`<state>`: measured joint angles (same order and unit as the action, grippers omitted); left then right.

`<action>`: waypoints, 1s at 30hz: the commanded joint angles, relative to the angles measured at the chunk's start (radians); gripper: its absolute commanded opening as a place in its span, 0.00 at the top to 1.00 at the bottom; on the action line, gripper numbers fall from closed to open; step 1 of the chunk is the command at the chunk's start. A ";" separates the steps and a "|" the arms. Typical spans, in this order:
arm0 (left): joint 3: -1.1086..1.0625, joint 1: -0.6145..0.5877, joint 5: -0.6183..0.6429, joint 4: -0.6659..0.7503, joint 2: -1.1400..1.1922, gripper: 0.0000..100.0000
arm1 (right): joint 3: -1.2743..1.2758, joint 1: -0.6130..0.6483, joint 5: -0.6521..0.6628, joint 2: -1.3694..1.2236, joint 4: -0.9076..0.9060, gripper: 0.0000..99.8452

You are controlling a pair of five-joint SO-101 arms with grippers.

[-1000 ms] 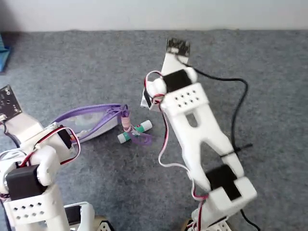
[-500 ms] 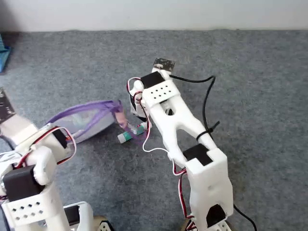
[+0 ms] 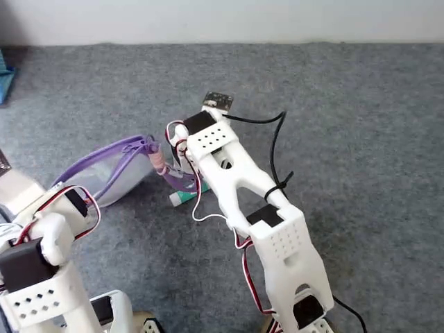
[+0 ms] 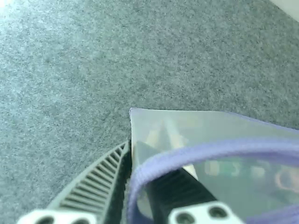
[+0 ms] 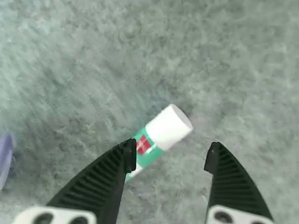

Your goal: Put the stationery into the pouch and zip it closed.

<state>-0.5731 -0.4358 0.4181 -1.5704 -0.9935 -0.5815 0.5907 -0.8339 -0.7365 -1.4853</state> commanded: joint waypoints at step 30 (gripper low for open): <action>0.024 0.146 0.025 0.107 0.026 0.99 | -0.044 -0.231 0.324 0.559 -0.266 0.99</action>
<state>-0.5746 -0.3007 0.4196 -1.5182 -0.9858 -0.5815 0.3575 -0.5669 -0.3514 -1.7384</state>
